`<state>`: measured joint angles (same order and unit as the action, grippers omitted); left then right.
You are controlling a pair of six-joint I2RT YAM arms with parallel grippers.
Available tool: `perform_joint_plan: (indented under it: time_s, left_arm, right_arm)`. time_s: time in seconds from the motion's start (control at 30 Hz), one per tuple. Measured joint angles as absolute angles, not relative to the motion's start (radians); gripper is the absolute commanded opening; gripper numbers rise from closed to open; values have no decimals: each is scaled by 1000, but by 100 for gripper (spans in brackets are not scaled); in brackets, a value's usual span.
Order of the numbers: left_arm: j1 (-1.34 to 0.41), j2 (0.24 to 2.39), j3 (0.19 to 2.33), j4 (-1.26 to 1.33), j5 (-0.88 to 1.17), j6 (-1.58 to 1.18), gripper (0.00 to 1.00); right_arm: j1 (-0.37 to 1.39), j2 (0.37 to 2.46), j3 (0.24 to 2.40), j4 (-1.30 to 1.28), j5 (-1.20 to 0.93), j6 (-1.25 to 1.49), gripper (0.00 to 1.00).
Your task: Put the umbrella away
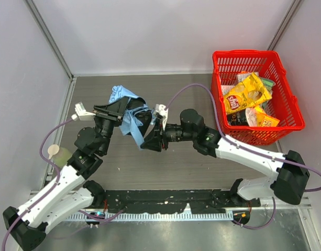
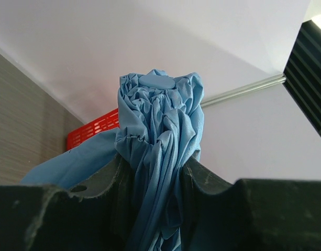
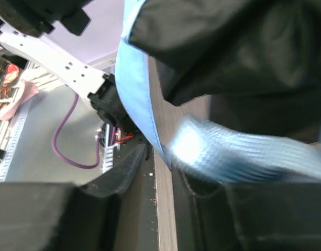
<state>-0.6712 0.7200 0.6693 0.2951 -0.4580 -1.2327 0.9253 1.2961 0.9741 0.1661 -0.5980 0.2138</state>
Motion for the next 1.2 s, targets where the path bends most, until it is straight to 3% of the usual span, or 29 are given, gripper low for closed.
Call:
perform_joint_plan:
  time_s: [0.03, 0.27, 0.6, 1.0, 1.2]
  left_arm:
    - [-670, 721, 669, 299, -460, -1239, 0]
    - [-672, 747, 669, 317, -515, -1251, 0]
    - [-672, 788, 669, 409, -582, -1236, 0]
    - [-686, 826, 584, 664, -568, -1151, 0]
    - [-683, 955, 575, 788, -636, -1105, 0]
  right_arm:
    - [931, 1296, 968, 181, -601, 223, 1]
    - [1021, 1296, 965, 219, -527, 388, 1]
    - [1066, 1309, 873, 664, -416, 1037, 1]
    - [973, 1389, 1221, 815, -356, 1449, 1]
    - [1007, 1497, 1211, 921, -292, 1590, 1]
